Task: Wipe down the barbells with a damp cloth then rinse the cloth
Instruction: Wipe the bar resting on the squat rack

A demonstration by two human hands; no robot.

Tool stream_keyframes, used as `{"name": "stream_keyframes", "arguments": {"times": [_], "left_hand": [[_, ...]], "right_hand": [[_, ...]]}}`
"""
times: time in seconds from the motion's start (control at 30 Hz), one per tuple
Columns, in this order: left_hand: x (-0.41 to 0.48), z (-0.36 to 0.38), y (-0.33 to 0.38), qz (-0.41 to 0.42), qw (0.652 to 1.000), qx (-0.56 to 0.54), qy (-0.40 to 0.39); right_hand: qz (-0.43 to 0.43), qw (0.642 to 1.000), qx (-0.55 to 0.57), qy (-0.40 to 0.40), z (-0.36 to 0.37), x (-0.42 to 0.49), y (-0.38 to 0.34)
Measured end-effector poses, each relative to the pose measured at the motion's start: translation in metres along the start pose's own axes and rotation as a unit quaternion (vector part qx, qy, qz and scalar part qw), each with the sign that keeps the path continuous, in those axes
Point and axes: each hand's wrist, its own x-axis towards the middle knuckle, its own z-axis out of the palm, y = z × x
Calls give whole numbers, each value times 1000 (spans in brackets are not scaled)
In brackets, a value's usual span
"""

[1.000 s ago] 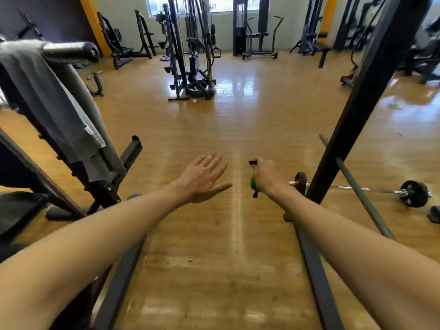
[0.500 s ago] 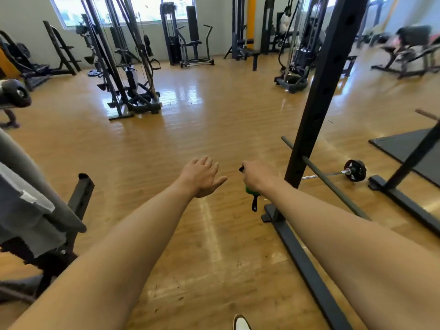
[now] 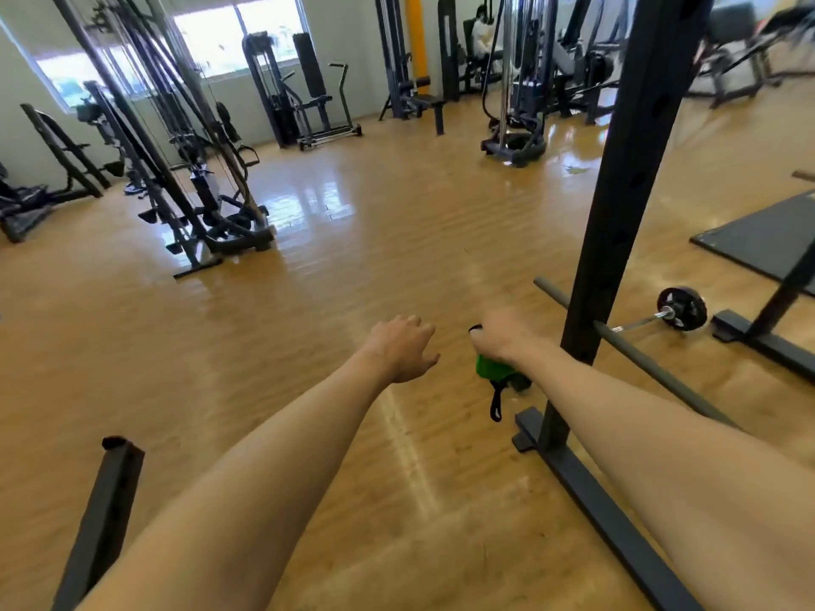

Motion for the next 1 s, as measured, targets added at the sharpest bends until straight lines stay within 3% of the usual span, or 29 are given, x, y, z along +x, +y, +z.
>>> {"name": "stream_keyframes", "arguments": {"times": [0.17,0.4,0.63,1.0], "left_hand": [[68,11,-37,9,999,-37,-11],[196,7,-97,33,998,-54,12],[361,-22,-166,162,985,46,45],[607,-77,-233,241,966,26,94]], "right_hand": [[29,999,-4,-15,-1,60,0],[39,999,23,23,-31,178,-4],[54,998,7,25,-70,329,-16],[143,985,-53,84,-148,520,1]]}}
